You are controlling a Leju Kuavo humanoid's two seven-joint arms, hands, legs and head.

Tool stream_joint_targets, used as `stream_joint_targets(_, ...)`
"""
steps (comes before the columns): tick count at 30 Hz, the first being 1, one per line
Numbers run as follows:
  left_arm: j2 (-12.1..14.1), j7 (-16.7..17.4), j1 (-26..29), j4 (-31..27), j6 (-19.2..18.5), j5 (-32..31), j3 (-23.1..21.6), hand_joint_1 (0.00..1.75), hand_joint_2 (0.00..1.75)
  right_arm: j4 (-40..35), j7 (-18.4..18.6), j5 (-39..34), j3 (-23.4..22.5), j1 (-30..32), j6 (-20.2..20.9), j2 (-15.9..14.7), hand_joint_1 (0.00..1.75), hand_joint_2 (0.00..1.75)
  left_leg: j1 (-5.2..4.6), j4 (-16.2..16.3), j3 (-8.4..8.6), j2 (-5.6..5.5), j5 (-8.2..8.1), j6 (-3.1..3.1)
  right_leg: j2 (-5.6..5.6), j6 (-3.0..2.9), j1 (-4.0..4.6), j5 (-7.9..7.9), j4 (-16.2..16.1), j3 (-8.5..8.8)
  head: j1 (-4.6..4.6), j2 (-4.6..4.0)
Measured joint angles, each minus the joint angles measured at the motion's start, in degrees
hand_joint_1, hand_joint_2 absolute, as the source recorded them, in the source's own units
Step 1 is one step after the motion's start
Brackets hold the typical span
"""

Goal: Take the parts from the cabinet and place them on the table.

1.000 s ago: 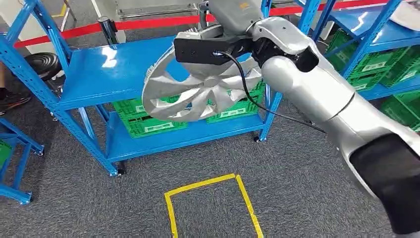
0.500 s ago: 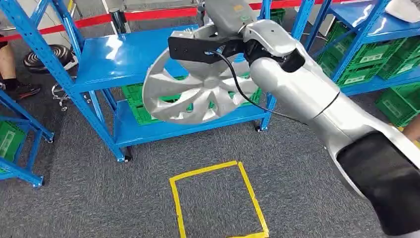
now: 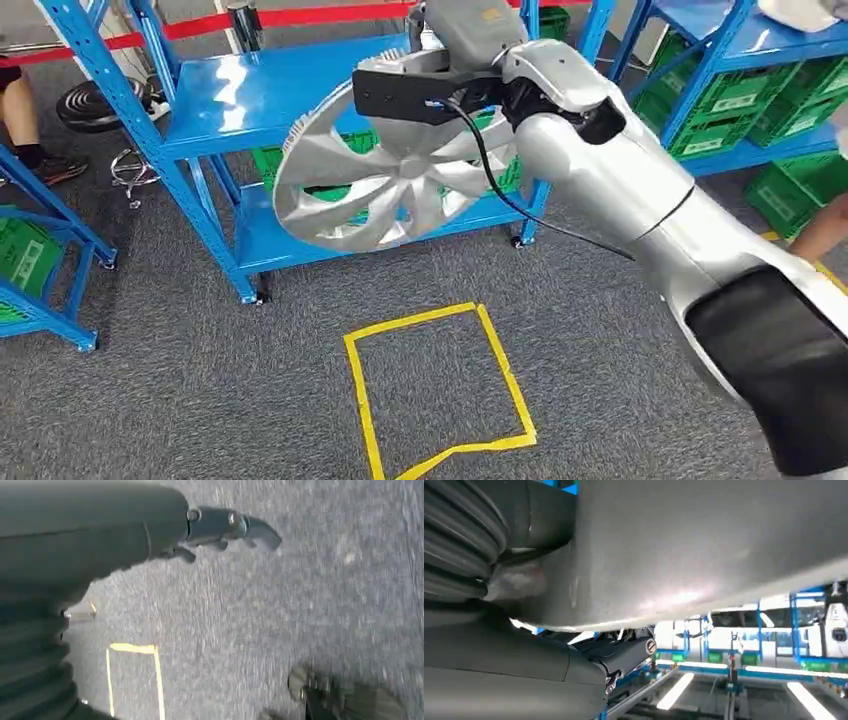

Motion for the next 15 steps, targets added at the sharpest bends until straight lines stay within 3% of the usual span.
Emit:
stream_joint_targets(1,0.3,0.0,-0.1,0.0,0.0,0.0,0.0,0.0,1.75,0.0,0.0,0.0,0.0,0.1,0.0,0.0,1.75,1.75,0.07,0.2,-0.44,-0.05,-0.42,-0.17,-0.34,-0.28,-0.71,1.06,-0.7,-0.3,0.03,0.0)
stream_joint_targets(2,0.3,0.0,0.0,0.0,0.0,0.0,0.0,0.0,1.75,0.0,0.0,0.0,0.0,0.2,0.1,0.0,1.75,1.75,-0.04,1.3,-1.11,-0.14,-2.94,-0.52,-0.27,-0.59,-0.76,1.86,-0.9,-1.01,-0.06,0.0)
stream_joint_targets(4,0.3,0.0,0.3,0.1,0.0,0.0,0.0,0.0,1.75,0.0,0.1,0.0,0.0,0.3,0.1,-0.1,1.75,1.75,0.31,8.5,-2.71,-0.11,-10.36,-1.13,-0.2,-0.87,-0.85,3.44,-0.8,-2.89,-0.41,0.0)
stream_joint_targets(5,0.3,0.0,0.3,0.1,0.0,0.0,0.0,0.0,1.75,0.0,0.1,0.0,0.0,0.4,0.1,-0.2,1.75,1.75,0.38,12.6,-3.4,-0.11,-12.44,-1.41,-0.15,-0.84,-0.84,4.11,-0.7,-3.82,-0.44,0.0)
stream_joint_targets(6,0.3,-0.1,0.2,0.1,0.0,-0.2,0.0,0.0,1.75,0.0,0.1,0.0,0.0,0.5,0.1,-0.2,1.75,1.75,0.4,15.6,-3.59,-0.11,-12.9,-1.64,-0.14,-0.78,-0.85,4.76,-0.5,-4.76,-0.44,0.0)
stream_joint_targets(7,0.5,-0.1,0.2,0.1,0.0,-0.7,0.0,0.0,1.75,0.0,0.1,-0.1,0.0,0.7,0.1,-0.4,1.75,1.75,0.41,16.7,-2.89,-0.09,-11.62,-1.78,-0.13,-0.65,-0.91,5.44,-0.3,-5.86,-0.46,0.0)
stream_joint_targets(9,0.5,0.2,0.2,0.1,0.0,-1.6,0.0,0.0,1.75,0.0,0.1,-1.0,0.0,1.0,0.2,-1.3,1.75,1.75,0.44,12.9,1.28,-0.09,-7.42,-1.78,-0.13,-0.28,-1.04,6.59,0.3,-7.81,-0.5,0.0)
stream_joint_targets(10,0.5,0.5,0.1,0.1,0.0,-1.9,0.0,0.0,1.75,0.0,-0.1,-1.4,-0.1,1.0,0.4,-1.9,1.75,1.75,0.45,8.9,4.54,-0.1,-6.68,-1.66,-0.14,-0.01,-1.09,7.09,0.5,-8.55,-0.5,0.0)
stream_joint_targets(12,0.6,1.0,0.1,0.1,0.0,-2.4,-0.1,0.0,1.75,-0.3,-0.2,-2.0,-0.5,1.1,0.5,-3.6,1.75,1.75,-0.05,-0.3,10.11,-0.46,-10.98,-0.9,-0.38,0.76,-0.96,8.04,1.0,-9.61,-0.46,0.0)
stream_joint_targets(15,0.5,1.4,0.2,0.1,0.0,-2.8,-0.1,0.0,1.75,-0.4,-0.8,-2.4,-0.9,1.5,0.6,-4.9,1.75,1.75,-0.38,0.3,8.63,-0.49,-9.81,0.45,-0.42,1.75,-1.12,9.86,0.2,-9.71,-0.57,0.0)
